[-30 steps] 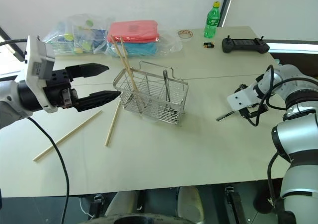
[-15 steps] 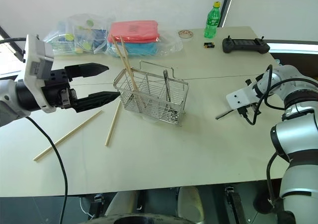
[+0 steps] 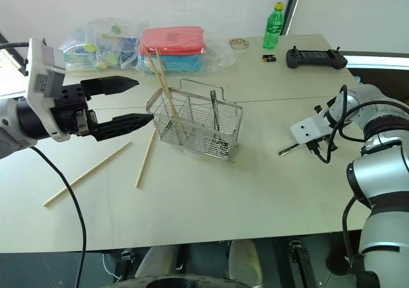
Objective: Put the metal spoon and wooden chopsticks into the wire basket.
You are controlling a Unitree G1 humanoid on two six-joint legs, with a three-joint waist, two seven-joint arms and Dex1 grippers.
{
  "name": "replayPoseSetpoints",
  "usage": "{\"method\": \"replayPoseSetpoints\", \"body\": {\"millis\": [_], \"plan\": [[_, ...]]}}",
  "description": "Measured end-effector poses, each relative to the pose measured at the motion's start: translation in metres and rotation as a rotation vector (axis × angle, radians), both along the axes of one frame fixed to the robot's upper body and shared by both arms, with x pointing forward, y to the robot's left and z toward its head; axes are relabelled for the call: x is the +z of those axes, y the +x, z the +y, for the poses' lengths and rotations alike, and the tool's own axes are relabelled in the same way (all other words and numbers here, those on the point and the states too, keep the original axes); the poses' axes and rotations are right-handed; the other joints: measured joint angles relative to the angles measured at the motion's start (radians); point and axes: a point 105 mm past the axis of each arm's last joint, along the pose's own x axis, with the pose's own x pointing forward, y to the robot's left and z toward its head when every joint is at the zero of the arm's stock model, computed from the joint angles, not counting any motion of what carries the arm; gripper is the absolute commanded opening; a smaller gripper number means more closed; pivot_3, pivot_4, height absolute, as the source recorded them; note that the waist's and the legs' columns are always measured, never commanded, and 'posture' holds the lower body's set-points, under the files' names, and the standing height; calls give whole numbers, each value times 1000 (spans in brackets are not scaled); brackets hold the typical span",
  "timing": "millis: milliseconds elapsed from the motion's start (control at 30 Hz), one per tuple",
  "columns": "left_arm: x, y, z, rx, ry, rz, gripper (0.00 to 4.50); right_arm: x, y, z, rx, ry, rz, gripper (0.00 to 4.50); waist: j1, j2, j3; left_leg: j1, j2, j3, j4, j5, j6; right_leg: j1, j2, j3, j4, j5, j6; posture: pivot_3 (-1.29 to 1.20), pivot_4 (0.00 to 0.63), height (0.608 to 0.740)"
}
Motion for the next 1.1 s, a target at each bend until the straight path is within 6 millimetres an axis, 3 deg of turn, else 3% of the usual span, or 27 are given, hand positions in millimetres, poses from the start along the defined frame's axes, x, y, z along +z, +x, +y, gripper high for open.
{"method": "replayPoseSetpoints", "body": {"millis": [333, 367, 400, 767, 933, 1100], "plan": [[2, 1, 0, 12, 5, -12, 4500, -2, 1, 2, -3, -4, 5, 655, 0, 0, 0, 0, 0, 0, 0, 0, 0, -1, 0, 0, 3, 0, 0, 0, 150, 692], [3, 1, 0, 12, 5, -13, 4500, -2, 1, 2, -3, -4, 5, 107, 0, 0, 0, 0, 0, 0, 0, 0, 0, -1, 0, 0, 3, 0, 0, 0, 150, 692], [3, 1, 0, 12, 5, -14, 4500, -2, 1, 2, -2, -4, 5, 42, 0, 0, 0, 0, 0, 0, 0, 0, 0, -1, 0, 0, 3, 0, 0, 0, 150, 692], [8, 1, 0, 7, -1, -27, 4500, 0, 4, 7, 3, 33, -20, 42, -1, -1, 0, 1, 0, 0, 0, 0, 0, -1, 0, 0, 4, 0, 0, 0, 150, 692], [1, -1, 3, -6, 21, 3, 4500, 27, 5, 15, -22, 241, -78, 42, -2, -1, 0, 0, 0, 0, 0, 0, 0, -1, 0, 0, 4, 0, 0, 0, 150, 692], [3, 3, 8, -6, 24, 6, 4500, 69, -7, 23, 10, 431, -69, 42, 2, -1, 0, 1, 0, -1, 0, 0, 0, -1, 0, 0, 4, 0, 0, 0, 150, 692]]}}
